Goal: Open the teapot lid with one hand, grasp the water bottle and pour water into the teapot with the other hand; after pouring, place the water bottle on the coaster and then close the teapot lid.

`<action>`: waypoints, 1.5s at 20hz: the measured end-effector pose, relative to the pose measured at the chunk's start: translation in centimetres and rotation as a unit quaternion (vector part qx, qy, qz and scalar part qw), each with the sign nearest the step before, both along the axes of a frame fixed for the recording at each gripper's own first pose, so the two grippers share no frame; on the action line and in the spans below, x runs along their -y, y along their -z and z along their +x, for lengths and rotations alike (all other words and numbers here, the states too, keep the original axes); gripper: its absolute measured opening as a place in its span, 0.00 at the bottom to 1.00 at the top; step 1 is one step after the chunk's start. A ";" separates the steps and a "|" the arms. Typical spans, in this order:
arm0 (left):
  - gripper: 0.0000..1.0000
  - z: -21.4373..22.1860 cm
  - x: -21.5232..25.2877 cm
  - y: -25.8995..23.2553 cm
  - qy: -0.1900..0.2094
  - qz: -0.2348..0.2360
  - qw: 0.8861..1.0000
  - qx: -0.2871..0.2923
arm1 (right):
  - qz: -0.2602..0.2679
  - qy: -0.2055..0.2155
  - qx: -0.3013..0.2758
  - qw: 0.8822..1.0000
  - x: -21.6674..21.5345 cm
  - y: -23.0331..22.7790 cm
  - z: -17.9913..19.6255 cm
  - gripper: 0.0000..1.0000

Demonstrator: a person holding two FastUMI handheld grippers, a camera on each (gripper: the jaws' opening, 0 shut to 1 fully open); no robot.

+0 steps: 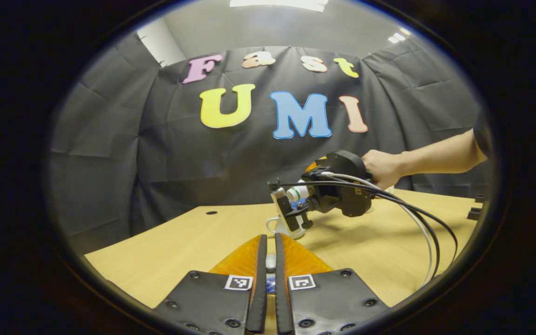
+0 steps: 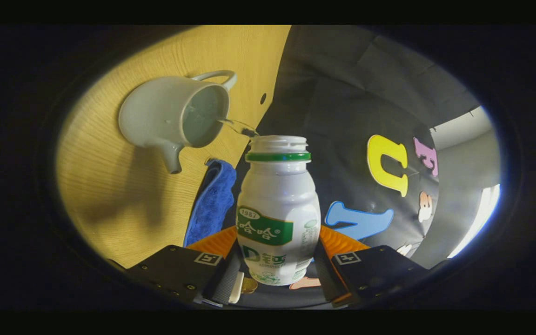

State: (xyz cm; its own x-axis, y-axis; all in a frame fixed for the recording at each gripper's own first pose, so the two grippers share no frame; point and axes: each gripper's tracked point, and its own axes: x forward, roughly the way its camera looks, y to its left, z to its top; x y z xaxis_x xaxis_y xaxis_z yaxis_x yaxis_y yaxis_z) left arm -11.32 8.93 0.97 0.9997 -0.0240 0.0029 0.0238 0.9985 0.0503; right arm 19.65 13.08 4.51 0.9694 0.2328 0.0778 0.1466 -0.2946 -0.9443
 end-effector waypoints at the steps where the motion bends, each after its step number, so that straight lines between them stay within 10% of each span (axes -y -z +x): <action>1: 0.18 0.0 0.0 0.1 0.000 0.000 1.000 -0.001 | -0.004 -0.001 0.001 1.000 -0.1 -0.1 0.0 0.72; 30: 0.18 -0.2 -0.3 0.1 -0.006 0.002 1.000 0.001 | -0.107 -0.030 0.024 0.994 -1.9 1.7 -0.6 0.72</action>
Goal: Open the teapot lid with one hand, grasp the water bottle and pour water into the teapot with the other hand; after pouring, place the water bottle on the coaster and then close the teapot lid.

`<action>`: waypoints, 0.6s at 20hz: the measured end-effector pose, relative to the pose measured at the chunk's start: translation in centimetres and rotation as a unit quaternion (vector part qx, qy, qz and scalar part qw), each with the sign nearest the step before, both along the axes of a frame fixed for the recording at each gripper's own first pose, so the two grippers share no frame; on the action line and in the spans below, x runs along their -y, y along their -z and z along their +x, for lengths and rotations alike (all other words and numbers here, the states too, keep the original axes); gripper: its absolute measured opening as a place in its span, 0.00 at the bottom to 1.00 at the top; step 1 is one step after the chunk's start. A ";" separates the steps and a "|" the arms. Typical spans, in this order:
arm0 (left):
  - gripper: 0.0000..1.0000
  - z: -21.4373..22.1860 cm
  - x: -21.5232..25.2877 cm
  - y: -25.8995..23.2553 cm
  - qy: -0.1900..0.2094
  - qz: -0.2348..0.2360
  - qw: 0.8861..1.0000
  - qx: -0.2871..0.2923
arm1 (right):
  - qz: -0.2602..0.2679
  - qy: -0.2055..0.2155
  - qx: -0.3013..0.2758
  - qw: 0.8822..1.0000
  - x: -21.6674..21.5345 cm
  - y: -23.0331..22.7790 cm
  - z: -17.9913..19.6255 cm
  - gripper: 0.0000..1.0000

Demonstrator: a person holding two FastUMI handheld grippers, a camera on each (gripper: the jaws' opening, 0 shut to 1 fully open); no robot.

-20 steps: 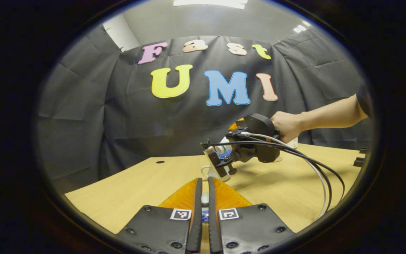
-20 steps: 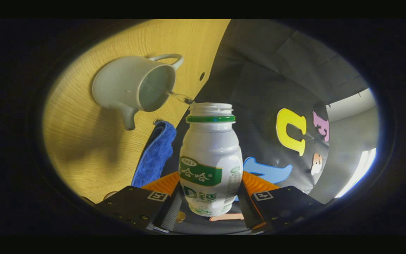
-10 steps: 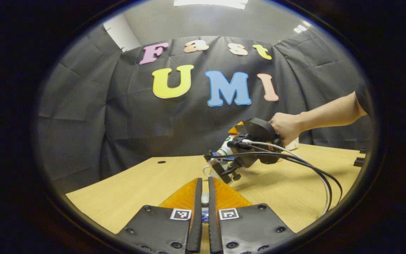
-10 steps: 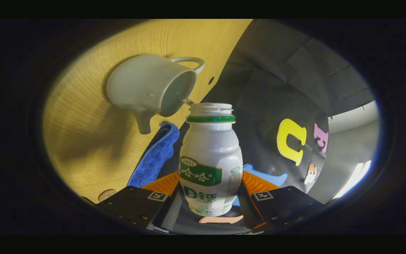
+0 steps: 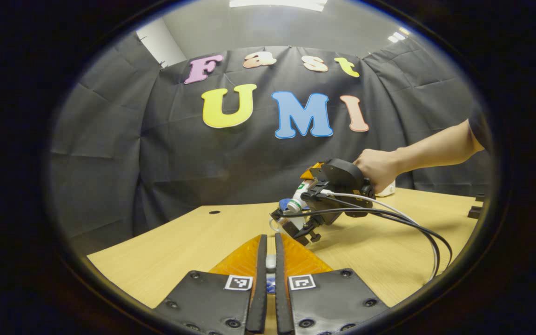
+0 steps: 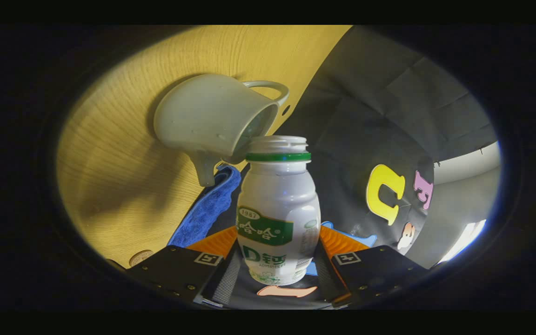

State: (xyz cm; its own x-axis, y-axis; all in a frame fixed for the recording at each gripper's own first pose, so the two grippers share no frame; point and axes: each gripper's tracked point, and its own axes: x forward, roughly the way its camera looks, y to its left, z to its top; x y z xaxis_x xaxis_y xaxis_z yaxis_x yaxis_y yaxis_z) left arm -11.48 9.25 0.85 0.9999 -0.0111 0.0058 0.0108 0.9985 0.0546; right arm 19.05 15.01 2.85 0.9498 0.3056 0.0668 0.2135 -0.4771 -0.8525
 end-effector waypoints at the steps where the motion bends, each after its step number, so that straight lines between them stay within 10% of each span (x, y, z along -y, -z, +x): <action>1: 0.18 0.0 -0.1 0.0 -0.001 0.001 1.000 0.000 | 0.001 0.001 0.001 1.000 0.1 0.0 0.0 0.72; 12: 0.18 -0.1 -0.1 0.2 -0.001 0.010 1.000 -0.007 | 0.189 0.029 -0.079 0.978 2.6 1.5 0.3 0.72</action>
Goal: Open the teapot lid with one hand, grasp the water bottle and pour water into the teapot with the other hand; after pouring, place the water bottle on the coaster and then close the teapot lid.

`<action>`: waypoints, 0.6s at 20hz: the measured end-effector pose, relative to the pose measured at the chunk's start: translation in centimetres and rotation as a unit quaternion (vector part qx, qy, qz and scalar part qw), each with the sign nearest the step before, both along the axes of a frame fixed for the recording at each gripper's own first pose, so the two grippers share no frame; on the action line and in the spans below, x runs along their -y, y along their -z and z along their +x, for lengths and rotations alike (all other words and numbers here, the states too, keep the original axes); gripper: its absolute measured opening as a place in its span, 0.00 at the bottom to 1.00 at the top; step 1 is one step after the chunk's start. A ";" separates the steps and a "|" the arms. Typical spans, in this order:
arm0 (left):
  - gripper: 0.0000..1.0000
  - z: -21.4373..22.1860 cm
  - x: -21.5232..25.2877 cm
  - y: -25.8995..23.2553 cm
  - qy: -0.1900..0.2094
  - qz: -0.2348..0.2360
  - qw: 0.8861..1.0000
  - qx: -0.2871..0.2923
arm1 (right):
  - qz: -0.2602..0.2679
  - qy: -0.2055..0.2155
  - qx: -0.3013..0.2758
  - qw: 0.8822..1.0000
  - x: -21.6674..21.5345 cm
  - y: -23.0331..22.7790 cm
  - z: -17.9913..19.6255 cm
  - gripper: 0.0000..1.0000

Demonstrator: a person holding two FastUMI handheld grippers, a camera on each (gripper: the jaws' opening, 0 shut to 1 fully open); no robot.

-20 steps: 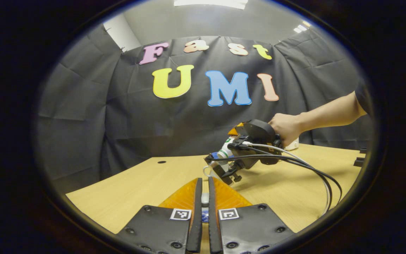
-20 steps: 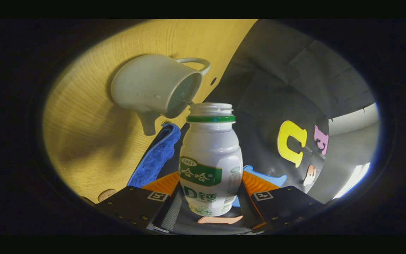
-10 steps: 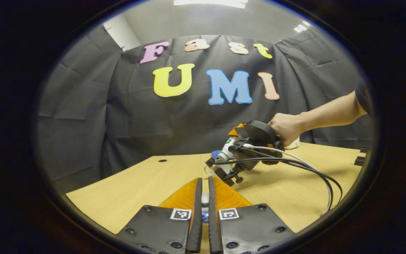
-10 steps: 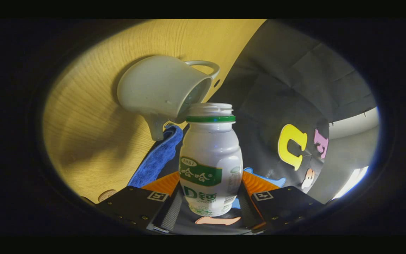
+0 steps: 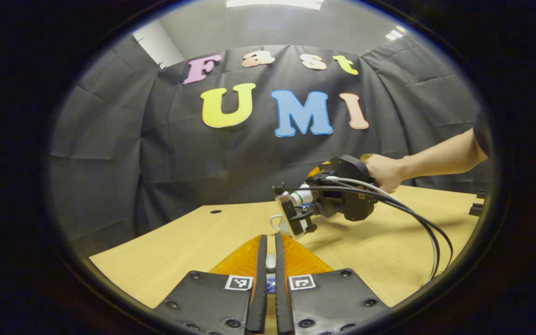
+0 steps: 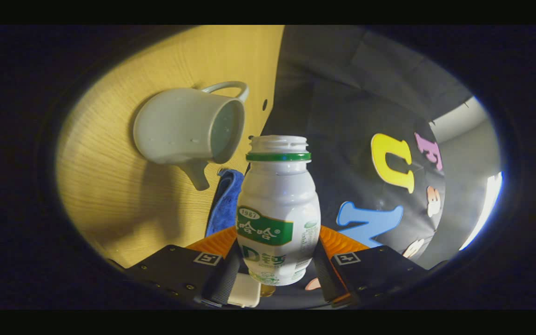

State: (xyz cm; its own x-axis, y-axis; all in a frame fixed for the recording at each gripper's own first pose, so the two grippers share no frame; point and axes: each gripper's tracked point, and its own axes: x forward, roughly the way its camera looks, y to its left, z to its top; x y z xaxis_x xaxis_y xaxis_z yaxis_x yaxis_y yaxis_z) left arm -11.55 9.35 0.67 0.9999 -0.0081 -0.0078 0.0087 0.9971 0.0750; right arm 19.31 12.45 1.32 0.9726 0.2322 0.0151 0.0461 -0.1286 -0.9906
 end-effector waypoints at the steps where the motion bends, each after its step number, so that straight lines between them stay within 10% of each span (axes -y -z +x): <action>1: 0.14 0.0 0.0 0.1 0.000 0.002 1.000 -0.002 | 0.037 0.006 -0.018 0.999 0.5 0.3 -0.1 0.72; 6: 0.14 0.0 0.1 0.2 0.007 -0.003 1.000 -0.011 | 0.245 0.021 -0.082 0.966 2.5 -0.4 -1.4 0.72; 12: 0.18 0.0 0.3 0.0 0.020 -0.019 1.000 -0.007 | 0.497 0.022 -0.173 0.850 4.9 -1.7 -5.0 0.72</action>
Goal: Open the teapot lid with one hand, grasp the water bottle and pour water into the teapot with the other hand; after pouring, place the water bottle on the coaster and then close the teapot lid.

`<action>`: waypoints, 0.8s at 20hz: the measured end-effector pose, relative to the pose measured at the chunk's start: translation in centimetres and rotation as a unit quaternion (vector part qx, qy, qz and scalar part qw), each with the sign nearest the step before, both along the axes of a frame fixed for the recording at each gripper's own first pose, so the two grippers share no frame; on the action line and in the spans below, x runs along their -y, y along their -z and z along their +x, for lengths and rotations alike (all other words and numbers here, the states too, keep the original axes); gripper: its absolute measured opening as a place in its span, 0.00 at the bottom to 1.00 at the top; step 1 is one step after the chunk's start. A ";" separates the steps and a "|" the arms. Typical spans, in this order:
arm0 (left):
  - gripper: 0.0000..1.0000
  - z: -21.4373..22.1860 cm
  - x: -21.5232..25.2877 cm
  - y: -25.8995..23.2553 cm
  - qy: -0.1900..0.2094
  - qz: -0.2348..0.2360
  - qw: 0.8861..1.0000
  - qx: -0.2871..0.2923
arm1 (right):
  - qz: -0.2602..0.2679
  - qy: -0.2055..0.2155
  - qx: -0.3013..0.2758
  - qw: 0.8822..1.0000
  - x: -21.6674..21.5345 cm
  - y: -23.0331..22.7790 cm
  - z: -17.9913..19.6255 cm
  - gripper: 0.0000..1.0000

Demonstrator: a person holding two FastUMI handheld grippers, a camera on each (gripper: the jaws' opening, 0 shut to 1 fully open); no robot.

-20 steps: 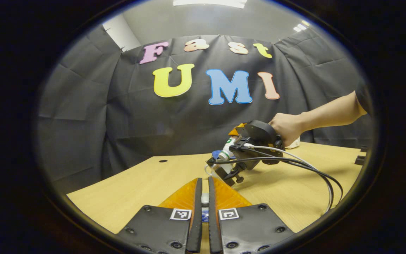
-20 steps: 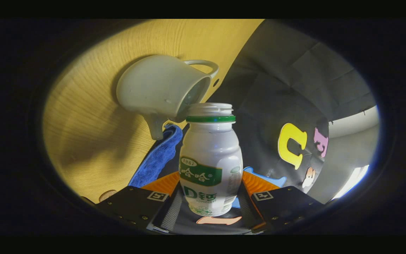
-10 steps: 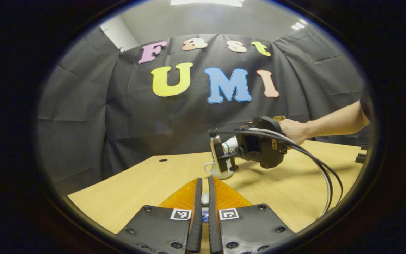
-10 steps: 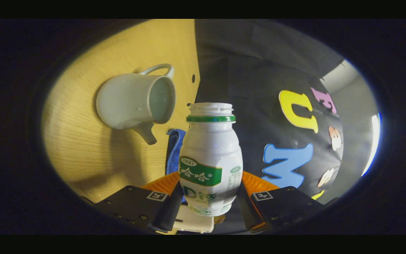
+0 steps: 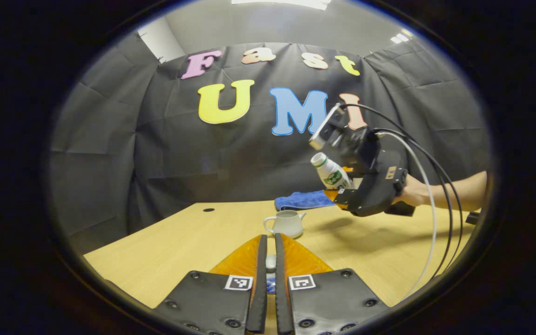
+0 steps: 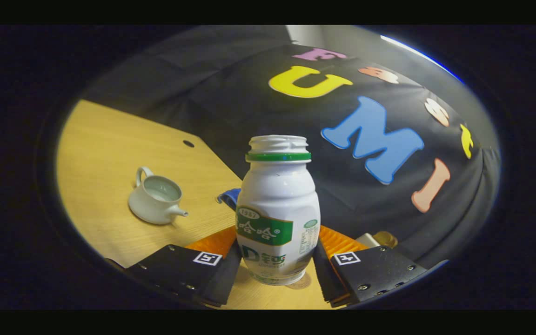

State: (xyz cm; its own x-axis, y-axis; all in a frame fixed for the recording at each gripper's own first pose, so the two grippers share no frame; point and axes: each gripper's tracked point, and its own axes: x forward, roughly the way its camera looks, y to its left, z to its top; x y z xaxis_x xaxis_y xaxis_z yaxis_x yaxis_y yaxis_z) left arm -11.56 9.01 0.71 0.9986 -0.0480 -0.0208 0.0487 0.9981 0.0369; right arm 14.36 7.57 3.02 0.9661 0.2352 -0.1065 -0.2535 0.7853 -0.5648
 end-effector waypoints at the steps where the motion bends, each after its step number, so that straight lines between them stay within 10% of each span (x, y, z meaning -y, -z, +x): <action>1: 0.18 0.0 0.0 0.0 0.002 0.004 1.000 0.003 | 0.045 -0.002 -0.018 0.999 0.4 -0.2 -0.6 0.72; 6: 0.18 0.1 0.4 -0.4 0.022 0.013 1.000 0.019 | 0.211 0.004 -0.073 0.975 3.2 -1.2 -2.7 0.72; 16: 0.18 9.1 2.6 -0.1 0.060 -0.086 0.994 -0.001 | 0.255 0.047 -0.043 0.965 8.5 -0.8 -6.1 0.72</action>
